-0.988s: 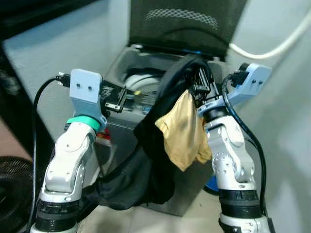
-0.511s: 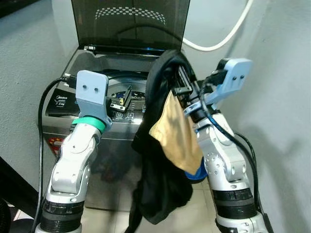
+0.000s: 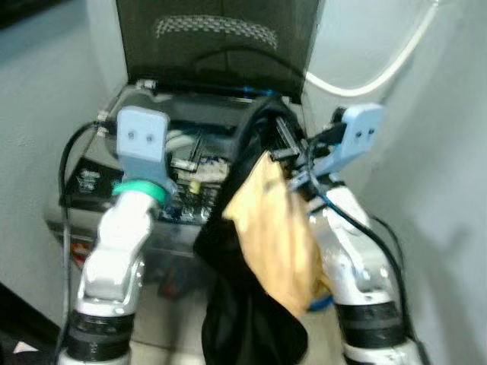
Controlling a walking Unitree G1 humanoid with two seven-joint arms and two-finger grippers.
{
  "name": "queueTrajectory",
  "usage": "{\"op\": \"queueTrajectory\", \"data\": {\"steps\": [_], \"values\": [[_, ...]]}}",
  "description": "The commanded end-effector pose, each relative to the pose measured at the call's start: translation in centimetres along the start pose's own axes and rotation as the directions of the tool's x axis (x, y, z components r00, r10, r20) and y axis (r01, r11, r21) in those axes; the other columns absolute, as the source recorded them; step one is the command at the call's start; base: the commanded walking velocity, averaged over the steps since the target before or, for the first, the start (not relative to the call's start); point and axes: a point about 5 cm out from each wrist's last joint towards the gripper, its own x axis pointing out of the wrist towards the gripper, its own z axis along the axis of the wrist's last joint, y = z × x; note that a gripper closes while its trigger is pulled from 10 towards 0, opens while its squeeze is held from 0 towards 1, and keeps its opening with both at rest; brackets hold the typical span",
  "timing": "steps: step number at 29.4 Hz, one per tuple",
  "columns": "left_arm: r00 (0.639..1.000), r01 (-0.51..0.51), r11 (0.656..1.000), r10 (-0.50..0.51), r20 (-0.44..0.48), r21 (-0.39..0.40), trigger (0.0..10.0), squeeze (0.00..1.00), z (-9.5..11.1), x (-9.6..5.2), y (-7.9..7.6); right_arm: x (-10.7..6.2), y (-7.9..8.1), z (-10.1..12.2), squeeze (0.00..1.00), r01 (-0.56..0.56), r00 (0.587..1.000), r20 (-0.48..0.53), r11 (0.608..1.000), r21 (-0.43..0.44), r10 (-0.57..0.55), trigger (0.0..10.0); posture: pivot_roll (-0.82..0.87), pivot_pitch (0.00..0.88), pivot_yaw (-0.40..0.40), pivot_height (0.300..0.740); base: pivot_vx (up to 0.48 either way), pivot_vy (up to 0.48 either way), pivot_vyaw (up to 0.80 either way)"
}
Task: Clothes washing
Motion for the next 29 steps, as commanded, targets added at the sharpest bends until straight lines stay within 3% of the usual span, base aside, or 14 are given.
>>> {"op": "queueTrajectory", "data": {"steps": [1,4,24,27,28,29], "values": [[1.000,-0.001,1.000,0.001,-0.011,-0.001,10.0,0.00,-0.3,0.0,0.0,0.3,0.4,0.9,0.00,-0.013,0.999,0.053,1.000,-0.005,0.013,10.0,0.17,0.000,0.000,0.740,0.465,0.000,0.00],[1.000,-0.001,1.000,0.001,-0.012,-0.008,10.0,0.00,-0.3,0.0,-0.1,0.3,0.4,0.9,0.00,-0.010,0.999,0.053,1.000,-0.006,0.010,10.0,0.17,0.000,0.000,0.740,0.368,0.000,0.00],[0.999,0.034,0.999,-0.034,0.018,-0.020,10.0,0.00,0.4,0.0,-0.4,0.4,0.3,1.1,0.00,-0.008,0.998,0.065,1.000,-0.008,0.008,10.0,0.17,0.000,-0.001,0.740,0.000,0.000,0.00],[0.998,0.026,1.000,-0.026,0.056,0.002,10.0,0.00,1.1,0.2,-0.2,0.4,0.4,1.3,0.00,-0.019,0.997,0.070,1.000,-0.008,0.020,10.0,0.17,0.000,0.000,0.740,0.000,0.000,0.00],[0.987,0.000,0.998,-0.011,0.162,0.066,10.0,0.00,3.1,0.7,0.5,0.7,1.3,2.0,0.00,-0.114,0.989,0.089,0.993,-0.016,0.115,10.0,0.17,0.000,0.002,0.740,0.000,0.000,0.00],[0.979,-0.015,0.996,-0.004,0.205,0.092,10.0,0.00,4.0,1.0,0.8,0.8,1.7,2.4,0.00,-0.169,0.980,0.098,0.985,-0.024,0.170,10.0,0.17,0.000,0.002,0.740,0.000,0.000,0.00]]}}
